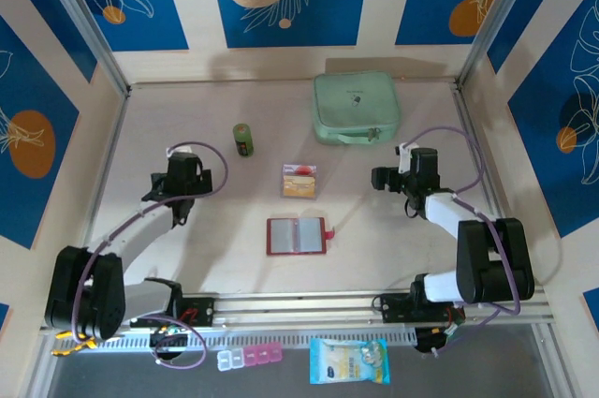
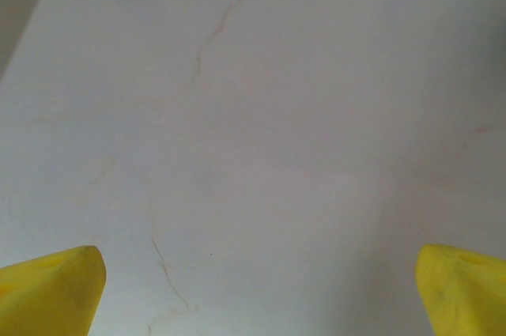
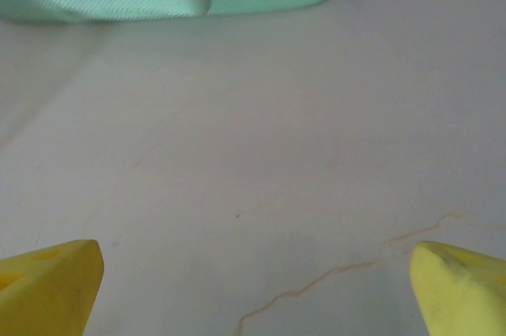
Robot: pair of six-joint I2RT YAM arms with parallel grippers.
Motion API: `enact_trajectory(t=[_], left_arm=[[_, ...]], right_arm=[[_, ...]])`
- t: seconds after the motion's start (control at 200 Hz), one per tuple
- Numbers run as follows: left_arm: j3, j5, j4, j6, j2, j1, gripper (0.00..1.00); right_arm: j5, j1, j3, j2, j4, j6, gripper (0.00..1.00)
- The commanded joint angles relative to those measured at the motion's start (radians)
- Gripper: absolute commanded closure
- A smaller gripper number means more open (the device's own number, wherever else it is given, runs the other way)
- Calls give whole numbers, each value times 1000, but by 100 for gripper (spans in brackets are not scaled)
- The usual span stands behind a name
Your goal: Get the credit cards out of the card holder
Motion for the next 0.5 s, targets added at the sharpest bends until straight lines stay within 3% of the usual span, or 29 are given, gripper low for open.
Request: enact_trajectory(t=[0.0,0.105,0.345,0.495], left_arm=[[-88,10,301,87,34,48,1],[-172,66,593,152,91,74,1],[-207,233,863,147,199,138,1],[-190,331,877,159,249,153,0]], right_arm=[[9,-12,-35,-4,248,58,1],[7,-16,-48,20,336,66,1],[10,-31,-70,108,497,68,1],[-36,-49,-89,131,543,77,1]])
